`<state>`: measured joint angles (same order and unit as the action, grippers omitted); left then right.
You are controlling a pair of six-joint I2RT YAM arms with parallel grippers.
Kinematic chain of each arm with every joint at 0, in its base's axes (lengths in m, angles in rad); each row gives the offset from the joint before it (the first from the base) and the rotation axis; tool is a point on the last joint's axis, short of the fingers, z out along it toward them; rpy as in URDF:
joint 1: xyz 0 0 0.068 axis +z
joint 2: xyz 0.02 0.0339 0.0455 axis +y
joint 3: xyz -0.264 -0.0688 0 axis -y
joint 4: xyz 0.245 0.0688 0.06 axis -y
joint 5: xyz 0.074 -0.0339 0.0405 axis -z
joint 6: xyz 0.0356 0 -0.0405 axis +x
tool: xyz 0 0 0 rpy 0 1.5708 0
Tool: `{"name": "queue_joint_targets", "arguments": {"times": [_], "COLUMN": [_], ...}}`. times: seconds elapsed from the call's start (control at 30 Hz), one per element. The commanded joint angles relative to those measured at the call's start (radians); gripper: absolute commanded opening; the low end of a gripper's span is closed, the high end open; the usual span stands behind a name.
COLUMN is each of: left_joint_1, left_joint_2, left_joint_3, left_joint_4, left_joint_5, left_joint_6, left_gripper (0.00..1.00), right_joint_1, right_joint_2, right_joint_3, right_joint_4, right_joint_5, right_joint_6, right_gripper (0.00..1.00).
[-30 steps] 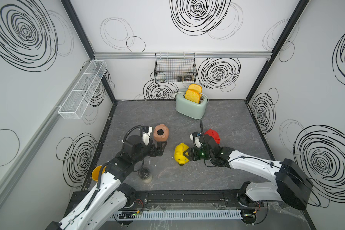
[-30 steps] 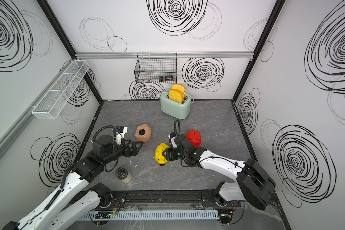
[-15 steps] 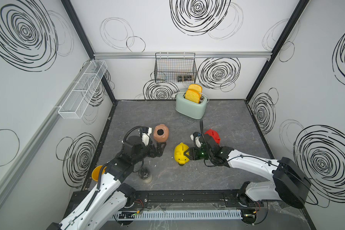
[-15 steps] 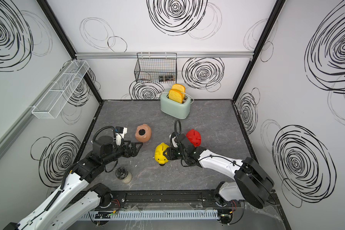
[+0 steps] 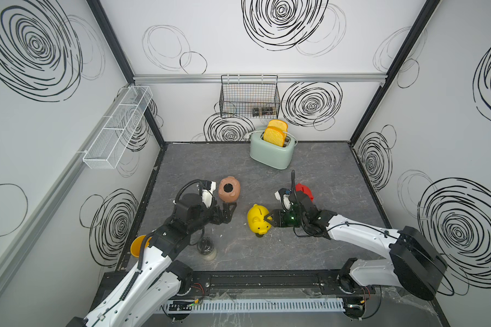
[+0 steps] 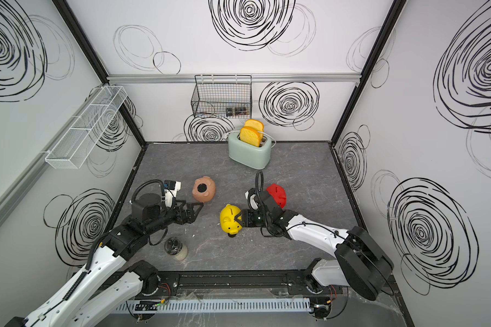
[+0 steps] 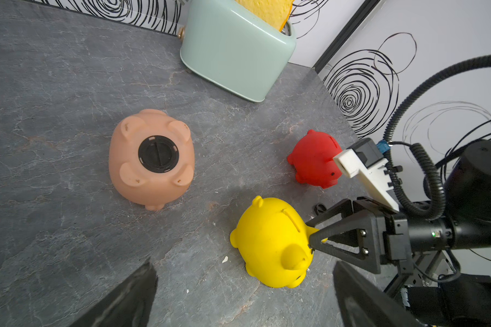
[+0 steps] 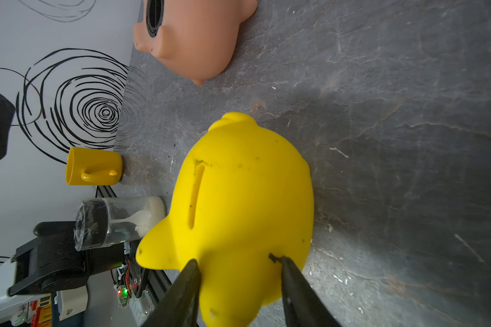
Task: Close piggy banks
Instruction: Turn over the piggy bank at the center of the board.
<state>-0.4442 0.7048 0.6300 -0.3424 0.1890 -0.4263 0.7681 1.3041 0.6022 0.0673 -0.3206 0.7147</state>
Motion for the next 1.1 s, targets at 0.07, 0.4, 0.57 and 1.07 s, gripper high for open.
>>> {"name": "queue_joint_targets", "arguments": {"times": [0.07, 0.4, 0.57, 1.07], "left_joint_1": [-0.008, -0.013, -0.014, -0.018], "left_joint_2": [-0.011, -0.014, -0.014, -0.019], "left_joint_3": [-0.006, -0.007, -0.007, -0.006], "left_joint_4": [0.023, 0.022, 0.023, 0.02], "left_joint_5": [-0.01, -0.019, -0.02, -0.025], "left_joint_6": [0.014, 0.012, 0.012, 0.012], "left_gripper": [1.0, 1.0, 1.0, 0.99], "right_joint_1": [-0.028, -0.073, -0.087, -0.127], "right_joint_2": [-0.026, -0.052, -0.045, 0.008], "right_joint_3": [-0.043, -0.08, -0.094, -0.075], "right_joint_4": [-0.022, -0.011, 0.004, 0.017], "right_joint_5": [-0.013, -0.049, -0.056, -0.054], "right_joint_6": [0.026, 0.032, 0.038, 0.042], "right_gripper": [0.47, 0.45, 0.45, 0.44]}}
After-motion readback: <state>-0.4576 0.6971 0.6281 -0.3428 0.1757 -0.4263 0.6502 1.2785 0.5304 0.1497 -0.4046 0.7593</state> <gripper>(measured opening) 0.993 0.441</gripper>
